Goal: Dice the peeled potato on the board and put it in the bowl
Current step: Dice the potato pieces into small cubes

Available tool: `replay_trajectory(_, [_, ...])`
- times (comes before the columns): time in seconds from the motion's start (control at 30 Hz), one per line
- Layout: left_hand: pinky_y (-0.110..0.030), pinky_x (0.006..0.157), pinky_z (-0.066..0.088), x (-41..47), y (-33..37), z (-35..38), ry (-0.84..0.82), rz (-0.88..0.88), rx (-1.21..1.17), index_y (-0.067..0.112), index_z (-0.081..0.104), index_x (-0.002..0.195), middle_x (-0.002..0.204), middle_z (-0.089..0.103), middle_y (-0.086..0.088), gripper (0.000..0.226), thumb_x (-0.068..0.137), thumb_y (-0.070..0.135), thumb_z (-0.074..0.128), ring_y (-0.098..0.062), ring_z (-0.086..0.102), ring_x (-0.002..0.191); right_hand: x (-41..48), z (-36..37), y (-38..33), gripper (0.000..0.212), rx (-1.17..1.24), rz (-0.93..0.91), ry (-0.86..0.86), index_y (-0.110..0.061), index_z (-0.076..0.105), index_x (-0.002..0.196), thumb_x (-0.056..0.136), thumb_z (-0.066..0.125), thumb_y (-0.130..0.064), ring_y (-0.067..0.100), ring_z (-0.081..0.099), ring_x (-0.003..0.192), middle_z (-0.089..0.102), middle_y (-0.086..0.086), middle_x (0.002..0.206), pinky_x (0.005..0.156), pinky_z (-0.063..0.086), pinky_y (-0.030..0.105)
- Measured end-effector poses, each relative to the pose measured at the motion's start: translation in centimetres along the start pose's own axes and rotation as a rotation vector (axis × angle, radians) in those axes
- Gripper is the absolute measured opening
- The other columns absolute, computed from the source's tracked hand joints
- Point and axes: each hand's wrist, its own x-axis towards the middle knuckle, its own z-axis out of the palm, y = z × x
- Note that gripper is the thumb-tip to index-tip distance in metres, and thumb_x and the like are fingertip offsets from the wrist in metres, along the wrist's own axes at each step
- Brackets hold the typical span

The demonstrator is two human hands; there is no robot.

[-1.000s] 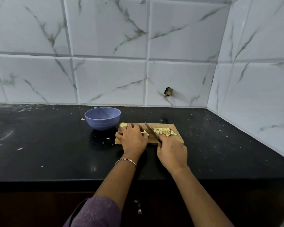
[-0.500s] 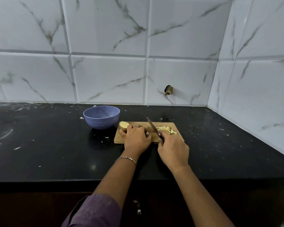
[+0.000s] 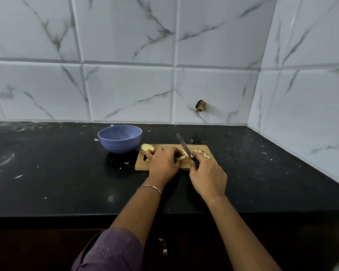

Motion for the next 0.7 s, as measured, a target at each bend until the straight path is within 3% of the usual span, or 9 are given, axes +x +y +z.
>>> replay_trajectory(0.13, [-0.046, 0.103, 0.021, -0.2, 0.1, -0.2, -0.004, 0.002, -0.009, 0.031, 0.067, 0.113, 0.114, 0.068, 0.011, 0.028, 0.089, 0.020, 0.057, -0.015, 0.045, 0.124, 0.0, -0.3, 0.1, 0.036, 0.002, 0.017, -0.005, -0.039, 0.056, 0.134, 0.099, 0.054, -0.030, 0.017, 0.063, 0.102, 0.067, -0.007, 0.108, 0.079, 0.050, 0.033])
replay_trajectory(0.37, [-0.048, 0.105, 0.023, -0.5, 0.3, -0.4, 0.064, -0.087, 0.105, 0.030, 0.073, 0.102, 0.109, 0.064, 0.007, 0.021, 0.088, 0.038, 0.059, -0.017, 0.047, 0.120, -0.8, -0.5, 0.4, 0.034, -0.038, 0.004, -0.033, -0.039, 0.061, 0.129, 0.098, 0.055, -0.030, 0.013, 0.064, 0.092, 0.067, -0.010, 0.103, 0.065, 0.042, 0.025])
replay_trajectory(0.57, [-0.052, 0.107, 0.025, -0.5, 0.3, -0.4, 0.060, -0.087, 0.103, 0.029, 0.073, 0.099, 0.110, 0.063, 0.003, 0.018, 0.090, 0.038, 0.060, -0.019, 0.046, 0.121, -1.5, -0.9, 0.4, 0.033, -0.076, -0.035, -0.025, -0.038, 0.061, 0.129, 0.098, 0.055, -0.030, 0.013, 0.066, 0.094, 0.068, -0.011, 0.106, 0.074, 0.050, 0.029])
replay_trajectory(0.7, [-0.048, 0.101, 0.025, -0.5, 0.2, -0.3, 0.071, -0.083, 0.119, 0.027, 0.074, 0.098, 0.108, 0.063, 0.003, 0.021, 0.090, 0.039, 0.058, -0.020, 0.047, 0.118, -1.4, -0.5, 0.4, 0.032, -0.114, -0.073, -0.028, -0.038, 0.061, 0.128, 0.098, 0.054, -0.029, 0.012, 0.065, 0.090, 0.069, -0.011, 0.101, 0.070, 0.046, 0.027])
